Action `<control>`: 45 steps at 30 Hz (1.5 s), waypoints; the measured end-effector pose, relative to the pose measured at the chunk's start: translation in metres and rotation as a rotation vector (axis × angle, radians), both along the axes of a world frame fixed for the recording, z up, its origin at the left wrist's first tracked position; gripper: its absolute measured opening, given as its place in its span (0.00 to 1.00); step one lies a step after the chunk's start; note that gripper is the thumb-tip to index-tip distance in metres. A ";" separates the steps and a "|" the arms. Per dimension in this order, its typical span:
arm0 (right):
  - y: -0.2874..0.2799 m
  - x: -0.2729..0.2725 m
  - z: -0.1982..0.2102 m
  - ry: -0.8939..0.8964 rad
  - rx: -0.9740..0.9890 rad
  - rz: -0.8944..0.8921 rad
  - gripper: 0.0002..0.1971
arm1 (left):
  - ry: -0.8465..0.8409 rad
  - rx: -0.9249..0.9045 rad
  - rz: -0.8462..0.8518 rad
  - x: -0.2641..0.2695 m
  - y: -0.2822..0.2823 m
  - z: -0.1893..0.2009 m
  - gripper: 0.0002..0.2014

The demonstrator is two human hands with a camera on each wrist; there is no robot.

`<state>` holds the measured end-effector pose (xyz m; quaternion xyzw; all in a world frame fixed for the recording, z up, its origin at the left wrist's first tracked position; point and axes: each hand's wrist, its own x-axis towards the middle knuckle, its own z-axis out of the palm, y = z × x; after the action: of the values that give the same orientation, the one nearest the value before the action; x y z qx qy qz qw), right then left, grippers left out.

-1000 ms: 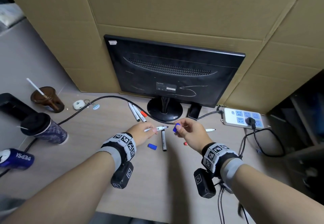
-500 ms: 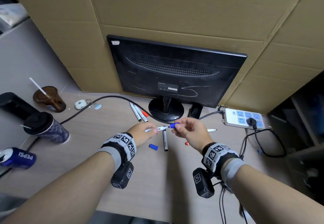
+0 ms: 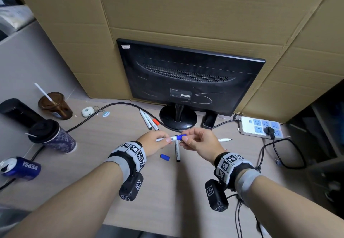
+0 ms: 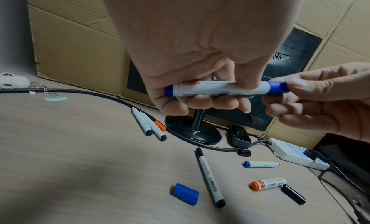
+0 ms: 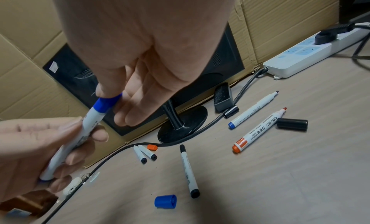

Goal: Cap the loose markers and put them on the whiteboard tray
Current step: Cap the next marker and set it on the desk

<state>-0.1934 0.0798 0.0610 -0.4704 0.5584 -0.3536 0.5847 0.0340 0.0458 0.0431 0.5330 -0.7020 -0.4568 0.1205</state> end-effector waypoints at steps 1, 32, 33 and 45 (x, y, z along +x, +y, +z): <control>0.000 -0.001 0.001 0.013 0.011 0.019 0.06 | -0.013 -0.003 -0.013 0.002 0.000 0.001 0.11; -0.019 -0.007 0.000 0.143 0.135 0.072 0.23 | -0.588 -0.008 -0.061 -0.015 -0.012 0.007 0.36; -0.020 -0.009 -0.004 0.146 0.149 0.058 0.26 | -0.630 -0.034 -0.054 -0.016 -0.011 0.009 0.39; -0.031 -0.002 -0.029 0.198 0.213 0.061 0.29 | -0.707 -0.031 0.010 -0.026 -0.017 -0.010 0.37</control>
<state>-0.1957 0.0487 0.0325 -0.4551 0.6333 -0.2264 0.5836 0.0085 0.0292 0.0335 0.6599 -0.7045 -0.2324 -0.1196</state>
